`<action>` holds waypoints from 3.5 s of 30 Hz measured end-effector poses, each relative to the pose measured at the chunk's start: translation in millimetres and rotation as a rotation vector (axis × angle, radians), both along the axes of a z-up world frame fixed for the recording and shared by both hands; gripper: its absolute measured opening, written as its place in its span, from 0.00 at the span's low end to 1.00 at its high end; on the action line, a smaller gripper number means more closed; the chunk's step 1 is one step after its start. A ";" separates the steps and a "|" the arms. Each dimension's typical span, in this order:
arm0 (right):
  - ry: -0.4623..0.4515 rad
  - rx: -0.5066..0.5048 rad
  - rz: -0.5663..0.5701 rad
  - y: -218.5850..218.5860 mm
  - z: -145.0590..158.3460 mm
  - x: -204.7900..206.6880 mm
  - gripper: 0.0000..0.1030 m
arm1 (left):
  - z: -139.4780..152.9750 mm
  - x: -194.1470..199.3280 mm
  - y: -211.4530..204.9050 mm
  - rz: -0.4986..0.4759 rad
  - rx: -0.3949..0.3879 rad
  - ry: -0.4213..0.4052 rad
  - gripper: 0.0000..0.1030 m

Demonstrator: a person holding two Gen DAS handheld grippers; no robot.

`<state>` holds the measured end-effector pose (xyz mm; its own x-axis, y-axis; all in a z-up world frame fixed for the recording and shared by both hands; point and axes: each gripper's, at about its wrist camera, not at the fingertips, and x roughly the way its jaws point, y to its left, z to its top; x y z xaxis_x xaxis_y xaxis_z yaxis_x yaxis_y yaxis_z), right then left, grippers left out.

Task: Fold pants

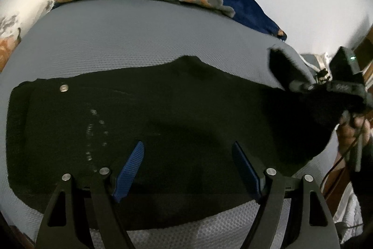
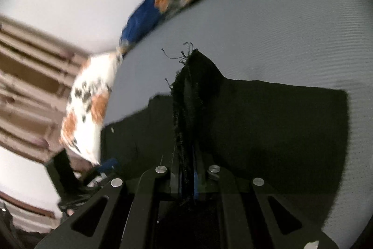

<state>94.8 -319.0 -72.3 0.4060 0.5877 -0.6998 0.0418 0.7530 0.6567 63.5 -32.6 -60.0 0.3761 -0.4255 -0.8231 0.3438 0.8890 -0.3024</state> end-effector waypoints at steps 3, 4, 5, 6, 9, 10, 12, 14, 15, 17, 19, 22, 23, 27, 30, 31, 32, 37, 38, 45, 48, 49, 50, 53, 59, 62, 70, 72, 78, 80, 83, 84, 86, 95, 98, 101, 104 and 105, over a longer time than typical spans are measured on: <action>0.025 -0.045 0.074 35.5 -13.6 9.7 0.07 | 2.8 0.0 10.4 0.012 -0.017 -0.004 0.76; 0.033 -0.074 0.105 49.6 -18.3 12.6 0.07 | 3.4 -0.2 14.7 0.018 -0.023 -0.006 0.76; 0.041 -0.094 0.124 61.3 -22.9 15.1 0.07 | 3.9 -1.0 18.0 0.021 -0.030 -0.007 0.76; 0.051 -0.105 0.139 68.8 -27.4 15.8 0.07 | 4.9 -1.2 21.0 0.026 -0.035 -0.007 0.76; 0.077 -0.142 0.177 90.6 -40.2 15.5 0.07 | 5.3 0.3 26.5 0.039 -0.050 -0.004 0.76; 0.083 -0.163 0.186 96.1 -43.4 15.2 0.08 | 5.3 0.3 27.9 0.041 -0.056 -0.003 0.76; 0.077 -0.197 0.190 103.3 -44.9 15.9 0.10 | 5.6 -1.1 30.4 0.041 -0.068 -0.002 0.76; 0.079 -0.178 0.181 104.1 -41.9 15.7 0.18 | 5.6 -1.7 31.1 0.039 -0.080 0.002 0.76; 0.078 -0.174 0.177 104.2 -40.3 15.6 0.26 | 5.6 -1.8 30.7 0.036 -0.086 0.005 0.76; 0.062 -0.157 0.156 102.4 -35.9 14.3 0.36 | 4.9 -3.8 29.9 0.030 -0.095 0.009 0.76; 0.040 -0.132 0.139 100.3 -29.2 12.0 0.44 | 4.6 -5.5 28.5 0.025 -0.105 0.015 0.76; 0.015 -0.128 0.093 91.7 -16.3 7.6 0.46 | 3.8 -7.1 26.7 0.010 -0.149 0.047 0.76; 0.004 -0.123 0.069 83.6 -10.4 3.1 0.46 | 3.5 -7.1 25.6 0.002 -0.170 0.064 0.76; -0.015 -0.123 -0.013 56.3 3.8 -13.6 0.51 | 1.6 -4.0 19.3 -0.032 -0.286 0.153 0.76; -0.023 -0.118 -0.088 35.0 12.3 -29.1 0.52 | -4.3 2.5 9.7 -0.056 -0.359 0.237 0.76; -0.027 -0.112 -0.116 26.8 13.7 -35.2 0.54 | -9.3 6.5 4.7 -0.060 -0.373 0.277 0.76; -0.025 -0.106 -0.137 22.4 13.8 -39.4 0.55 | -13.5 9.2 1.6 -0.057 -0.380 0.306 0.75; -0.011 -0.072 -0.242 -6.3 9.8 -64.6 0.55 | -35.6 22.1 -14.3 -0.042 -0.380 0.406 0.73; -0.008 -0.066 -0.253 -9.3 8.7 -67.6 0.55 | -40.0 24.5 -16.4 -0.029 -0.374 0.419 0.73; 0.005 -0.039 -0.304 -25.0 -1.7 -84.4 0.55 | -50.0 25.3 -24.5 -0.025 -0.372 0.432 0.73; 0.010 -0.025 -0.310 -29.9 -5.8 -87.6 0.55 | -57.3 21.8 -33.3 -0.051 -0.413 0.498 0.61; 0.011 -0.027 -0.311 -30.3 -6.7 -87.9 0.55 | -61.3 21.3 -38.4 -0.054 -0.422 0.521 0.58; 0.011 -0.029 -0.310 -31.0 -7.2 -89.2 0.55 | -60.9 18.9 -41.3 -0.056 -0.429 0.511 0.56; 0.014 -0.030 -0.306 -30.7 -9.0 -90.9 0.55 | -62.1 19.3 -50.2 -0.072 -0.424 0.523 0.38; 0.026 -0.034 -0.316 -27.9 -10.6 -93.5 0.55 | -57.5 24.8 -55.8 -0.062 -0.447 0.542 0.07; 0.026 -0.070 -0.311 -26.1 -8.6 -94.4 0.55 | -41.4 27.7 -49.7 -0.054 -0.457 0.480 0.06; 0.064 -0.215 -0.268 -12.6 -21.4 -85.1 0.53 | -69.5 20.9 -38.9 -0.024 -0.356 0.491 0.05; 0.070 -0.256 -0.251 -7.3 -25.3 -83.5 0.53 | -70.7 19.1 -40.0 -0.030 -0.362 0.477 0.05; 0.051 -0.428 -0.196 7.2 -15.8 -72.5 0.48 | -37.8 10.7 -52.3 -0.113 -0.216 0.283 0.08; 0.022 -0.485 -0.194 8.1 -10.1 -67.0 0.47 | -25.0 9.8 -52.3 -0.120 -0.168 0.196 0.19; 0.001 -0.547 -0.197 5.0 -6.1 -53.0 0.43 | -10.7 18.5 -66.9 -0.134 -0.113 0.074 0.33; 0.001 -0.554 -0.194 3.1 -6.5 -47.9 0.43 | -9.8 23.6 -70.7 -0.139 -0.101 0.057 0.35; -0.001 -0.579 -0.198 0.6 -6.9 -37.2 0.42 | -11.0 37.5 -79.3 -0.138 -0.081 0.036 0.37; 0.013 -0.665 -0.179 -1.1 -13.5 -8.0 0.42 | -41.7 84.4 -121.5 -0.156 0.001 0.052 0.37; 0.015 -0.679 -0.171 -0.2 -16.6 -7.2 0.42 | -43.3 86.8 -125.7 -0.170 0.018 0.030 0.37; 0.014 -0.678 -0.171 0.1 -17.9 -5.8 0.44 | -44.0 87.0 -127.8 -0.188 0.031 0.022 0.38; 0.015 -0.675 -0.173 0.5 -17.2 -5.9 0.44 | -43.2 83.5 -126.7 -0.202 0.037 0.014 0.38; 0.014 -0.671 -0.176 0.3 -16.3 -6.6 0.44 | -42.4 82.9 -126.6 -0.200 0.036 0.017 0.39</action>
